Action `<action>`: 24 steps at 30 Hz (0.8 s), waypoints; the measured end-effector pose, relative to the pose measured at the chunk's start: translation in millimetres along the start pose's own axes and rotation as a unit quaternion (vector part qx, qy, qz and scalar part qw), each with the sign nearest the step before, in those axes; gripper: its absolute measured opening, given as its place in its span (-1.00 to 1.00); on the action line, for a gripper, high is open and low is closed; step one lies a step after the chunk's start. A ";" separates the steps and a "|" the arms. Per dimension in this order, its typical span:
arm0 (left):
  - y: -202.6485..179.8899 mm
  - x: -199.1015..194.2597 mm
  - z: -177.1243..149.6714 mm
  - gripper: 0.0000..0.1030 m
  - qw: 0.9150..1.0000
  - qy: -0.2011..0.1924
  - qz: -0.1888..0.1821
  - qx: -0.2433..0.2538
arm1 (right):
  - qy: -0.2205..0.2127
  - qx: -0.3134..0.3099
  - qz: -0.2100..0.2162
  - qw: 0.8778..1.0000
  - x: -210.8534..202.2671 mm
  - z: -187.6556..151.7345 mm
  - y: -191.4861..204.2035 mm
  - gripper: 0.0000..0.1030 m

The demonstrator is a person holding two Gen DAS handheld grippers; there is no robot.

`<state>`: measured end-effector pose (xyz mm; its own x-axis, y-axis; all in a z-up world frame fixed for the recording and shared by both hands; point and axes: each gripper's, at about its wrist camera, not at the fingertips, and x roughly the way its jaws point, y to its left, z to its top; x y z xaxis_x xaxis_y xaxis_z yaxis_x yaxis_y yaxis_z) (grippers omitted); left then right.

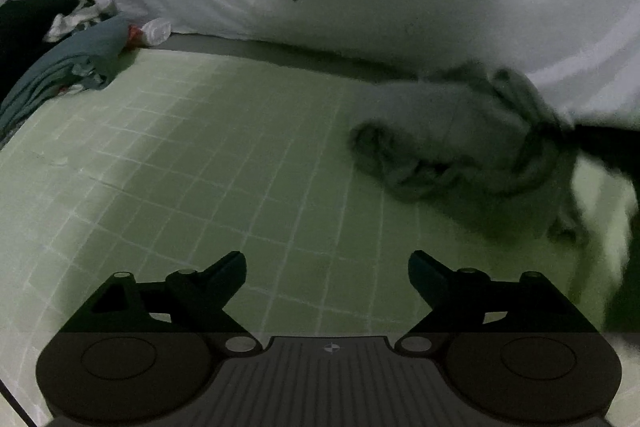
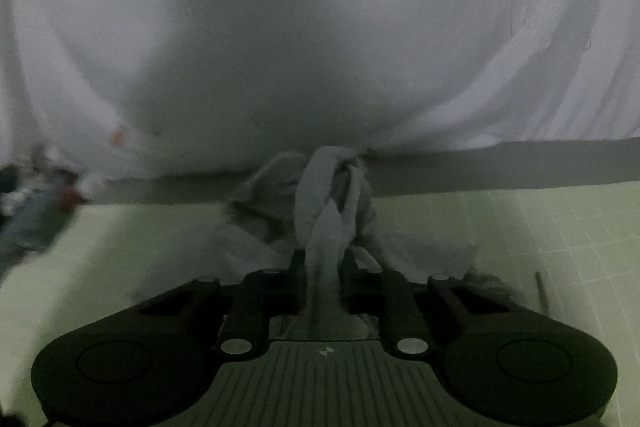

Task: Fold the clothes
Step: 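Grasp the grey hoodie with the right gripper and lift it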

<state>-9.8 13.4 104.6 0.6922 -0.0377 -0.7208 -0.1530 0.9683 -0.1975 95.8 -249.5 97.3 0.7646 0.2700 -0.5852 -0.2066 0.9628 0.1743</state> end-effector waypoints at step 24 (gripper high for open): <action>-34.4 -23.7 -21.0 0.76 0.999 0.030 -0.009 -0.012 | 0.017 0.050 -0.031 0.998 -27.6 -4.3 -57.0 1.00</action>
<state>-35.8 -24.2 114.6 0.6521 -0.0709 -0.7548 -0.1581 0.9610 -0.2268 83.9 -311.7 100.1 0.7527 0.2111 -0.6235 -0.0956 0.9722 0.2138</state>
